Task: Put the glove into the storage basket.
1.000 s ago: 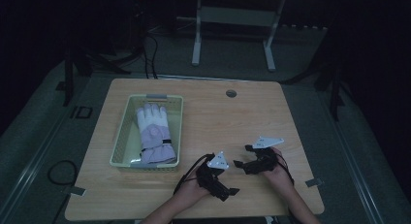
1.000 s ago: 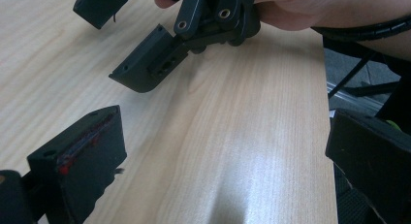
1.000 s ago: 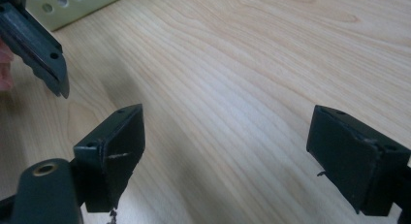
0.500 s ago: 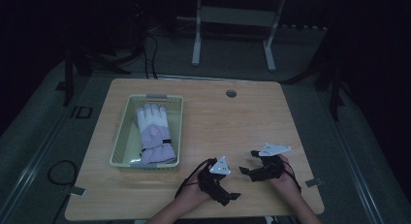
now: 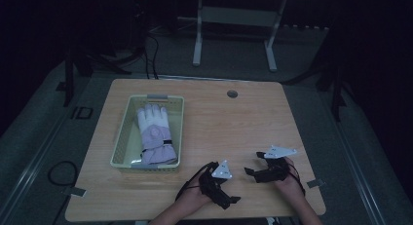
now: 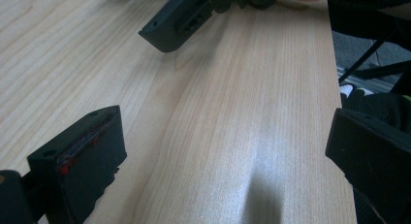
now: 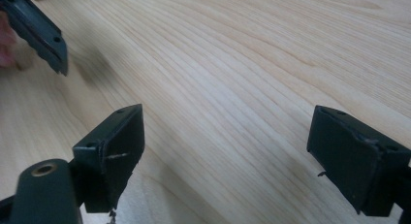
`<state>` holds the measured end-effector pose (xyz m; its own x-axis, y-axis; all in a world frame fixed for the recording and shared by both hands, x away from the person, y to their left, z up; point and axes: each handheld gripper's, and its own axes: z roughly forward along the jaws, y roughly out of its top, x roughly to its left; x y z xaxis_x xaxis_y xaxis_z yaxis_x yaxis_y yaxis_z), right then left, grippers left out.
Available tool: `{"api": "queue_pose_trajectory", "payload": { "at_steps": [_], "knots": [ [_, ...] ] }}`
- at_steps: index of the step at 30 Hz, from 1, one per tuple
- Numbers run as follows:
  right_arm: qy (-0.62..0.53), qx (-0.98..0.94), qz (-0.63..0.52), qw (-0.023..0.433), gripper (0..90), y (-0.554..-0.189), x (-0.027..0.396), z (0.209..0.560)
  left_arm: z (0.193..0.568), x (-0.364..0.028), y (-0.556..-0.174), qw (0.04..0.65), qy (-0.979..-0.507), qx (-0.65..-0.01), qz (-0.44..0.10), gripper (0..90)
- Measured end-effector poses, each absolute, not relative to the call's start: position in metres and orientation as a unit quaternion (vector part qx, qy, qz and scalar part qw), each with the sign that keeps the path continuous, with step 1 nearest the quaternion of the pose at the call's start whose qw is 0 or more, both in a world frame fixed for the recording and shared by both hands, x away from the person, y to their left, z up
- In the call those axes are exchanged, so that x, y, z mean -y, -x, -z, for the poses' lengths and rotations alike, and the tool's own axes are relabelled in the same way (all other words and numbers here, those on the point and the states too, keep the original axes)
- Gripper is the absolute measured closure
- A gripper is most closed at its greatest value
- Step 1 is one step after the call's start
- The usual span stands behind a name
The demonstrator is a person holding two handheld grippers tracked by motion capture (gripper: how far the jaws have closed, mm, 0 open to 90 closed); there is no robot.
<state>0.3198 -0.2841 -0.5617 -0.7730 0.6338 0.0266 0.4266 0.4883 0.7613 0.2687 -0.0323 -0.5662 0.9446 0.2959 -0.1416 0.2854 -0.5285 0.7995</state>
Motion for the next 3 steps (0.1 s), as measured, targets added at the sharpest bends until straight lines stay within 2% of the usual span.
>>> {"api": "queue_pose_trajectory", "payload": {
  "at_steps": [3],
  "knots": [
    [-0.314, -0.851, -0.399, 0.13, 13.4, -0.3198, 0.2841, 0.5619, 0.5663, 0.0326, -0.2679, 0.456, -0.874, -0.165, -0.004, 1.0]
  ]
}}
